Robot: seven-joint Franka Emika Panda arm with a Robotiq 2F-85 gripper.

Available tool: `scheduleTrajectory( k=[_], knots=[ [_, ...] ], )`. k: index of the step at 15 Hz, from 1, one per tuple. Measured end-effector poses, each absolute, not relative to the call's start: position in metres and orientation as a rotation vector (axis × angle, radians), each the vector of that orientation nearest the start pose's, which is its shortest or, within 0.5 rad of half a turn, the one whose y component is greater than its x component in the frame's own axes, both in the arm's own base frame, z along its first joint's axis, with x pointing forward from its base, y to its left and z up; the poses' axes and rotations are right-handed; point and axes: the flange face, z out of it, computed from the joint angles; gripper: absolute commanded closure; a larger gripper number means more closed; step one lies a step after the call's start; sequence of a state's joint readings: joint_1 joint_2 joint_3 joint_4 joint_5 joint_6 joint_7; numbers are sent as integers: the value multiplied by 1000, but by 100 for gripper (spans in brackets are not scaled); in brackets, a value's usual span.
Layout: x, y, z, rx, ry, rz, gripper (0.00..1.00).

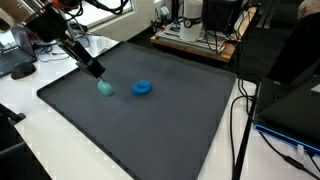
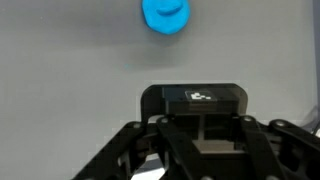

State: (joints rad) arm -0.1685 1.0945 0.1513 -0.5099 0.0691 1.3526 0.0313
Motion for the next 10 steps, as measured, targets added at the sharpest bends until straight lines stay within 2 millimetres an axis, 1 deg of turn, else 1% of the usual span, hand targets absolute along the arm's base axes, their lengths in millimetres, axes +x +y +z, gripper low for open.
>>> scheduleTrajectory(
  k=[4,10],
  knots=[
    [761,-62,360,-2942,143,348,78],
    [757,-67,366,-2963,158,370,78]
  ],
)
